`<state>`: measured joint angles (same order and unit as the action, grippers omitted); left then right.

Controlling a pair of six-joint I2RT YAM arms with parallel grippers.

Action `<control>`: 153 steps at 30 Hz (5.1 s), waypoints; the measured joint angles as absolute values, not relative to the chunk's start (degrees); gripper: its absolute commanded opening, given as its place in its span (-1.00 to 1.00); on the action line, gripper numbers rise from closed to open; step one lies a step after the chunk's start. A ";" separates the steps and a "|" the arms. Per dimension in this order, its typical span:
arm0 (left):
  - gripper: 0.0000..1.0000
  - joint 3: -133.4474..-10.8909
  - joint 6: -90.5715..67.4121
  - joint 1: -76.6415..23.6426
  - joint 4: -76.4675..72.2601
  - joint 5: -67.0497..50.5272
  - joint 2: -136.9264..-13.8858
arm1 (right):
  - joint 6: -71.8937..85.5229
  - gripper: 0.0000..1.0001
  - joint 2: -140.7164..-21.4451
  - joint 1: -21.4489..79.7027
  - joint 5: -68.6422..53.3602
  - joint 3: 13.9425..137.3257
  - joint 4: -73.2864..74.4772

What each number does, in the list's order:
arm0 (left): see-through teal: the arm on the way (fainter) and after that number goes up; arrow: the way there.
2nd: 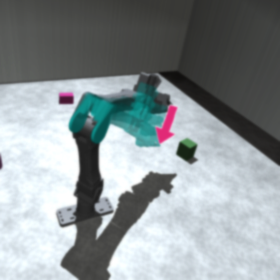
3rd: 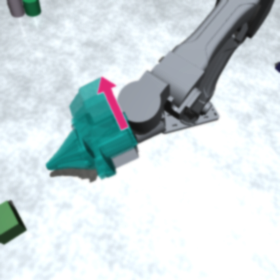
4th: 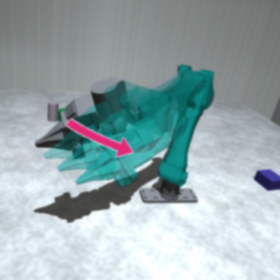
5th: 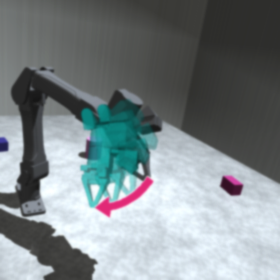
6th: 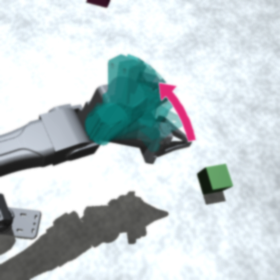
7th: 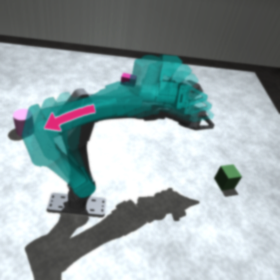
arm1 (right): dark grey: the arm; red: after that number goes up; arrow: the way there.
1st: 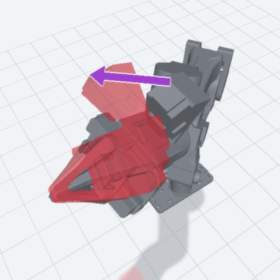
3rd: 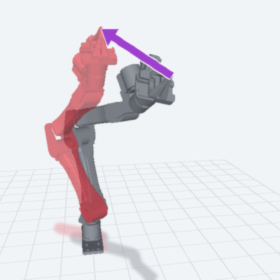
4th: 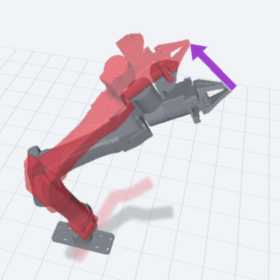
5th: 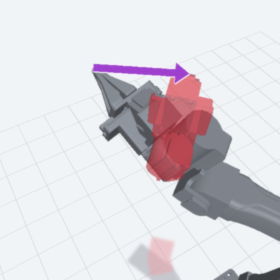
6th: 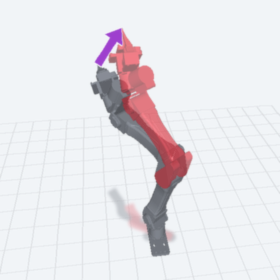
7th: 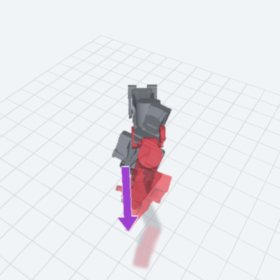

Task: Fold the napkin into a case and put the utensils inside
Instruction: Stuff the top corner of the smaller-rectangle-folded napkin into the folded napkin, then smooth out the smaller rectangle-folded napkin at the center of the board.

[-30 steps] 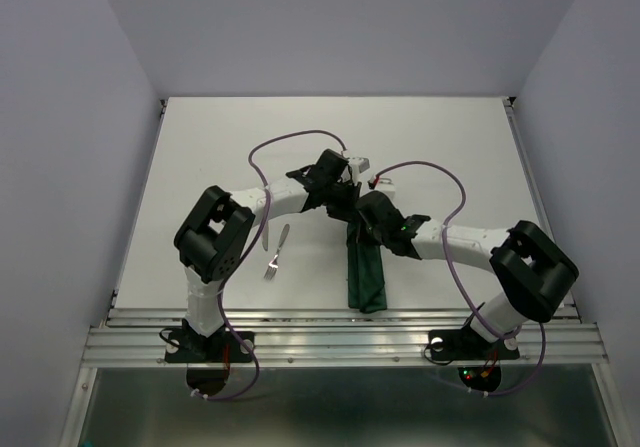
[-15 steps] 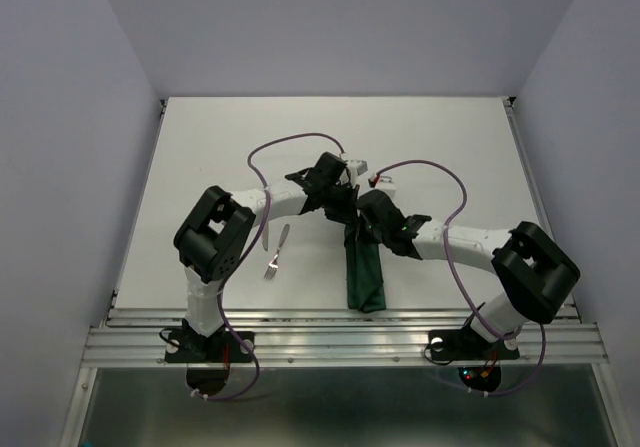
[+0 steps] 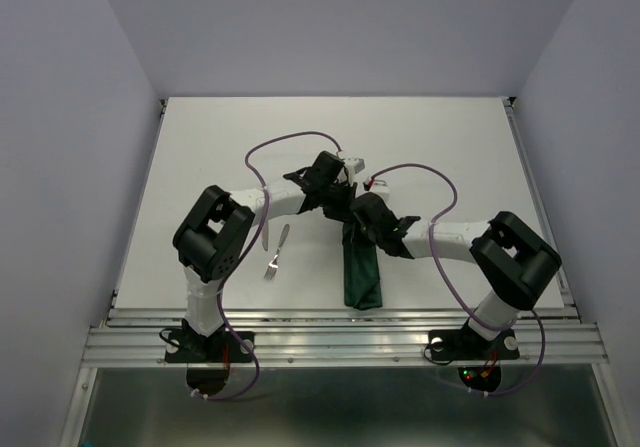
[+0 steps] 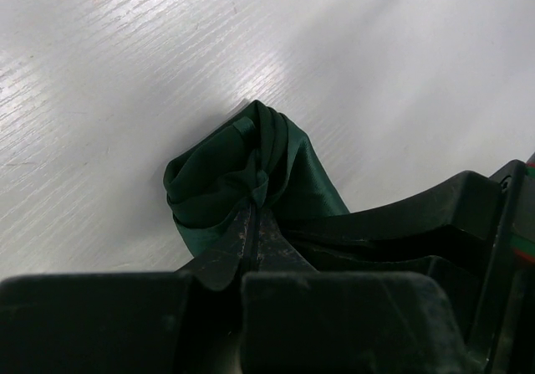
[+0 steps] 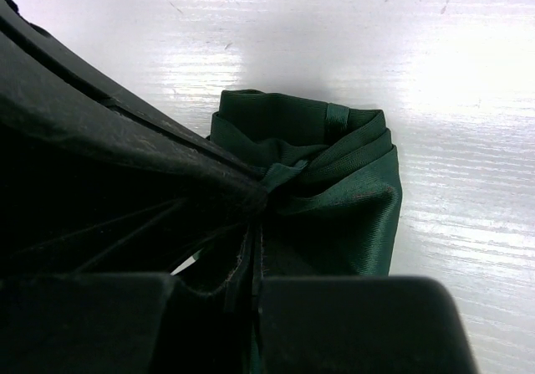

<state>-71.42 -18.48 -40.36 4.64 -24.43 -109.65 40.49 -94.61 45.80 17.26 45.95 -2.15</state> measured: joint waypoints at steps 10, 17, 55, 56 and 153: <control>-1.00 -70.48 -18.90 -40.34 3.66 -23.66 -109.45 | 40.51 -0.38 -93.76 45.80 16.32 45.93 -1.72; -1.00 -70.48 -19.86 -40.36 3.66 -23.40 -109.43 | 39.42 -0.06 -87.09 45.80 15.42 45.89 2.59; -1.00 -70.48 -22.44 -40.88 4.36 -23.44 -109.43 | 48.99 -0.77 -87.83 66.89 28.25 46.37 25.30; -1.00 -70.48 -22.46 -40.88 4.36 -23.44 -109.43 | 49.21 -0.82 -87.83 66.96 28.49 46.35 25.41; -1.00 -39.13 -42.89 -53.30 -8.56 -23.49 -92.27 | 49.19 -0.44 -86.11 66.02 28.51 44.62 18.35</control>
<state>-39.13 -42.89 -53.30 -8.56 -23.49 -92.27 49.19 -86.11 66.02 28.51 44.62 18.35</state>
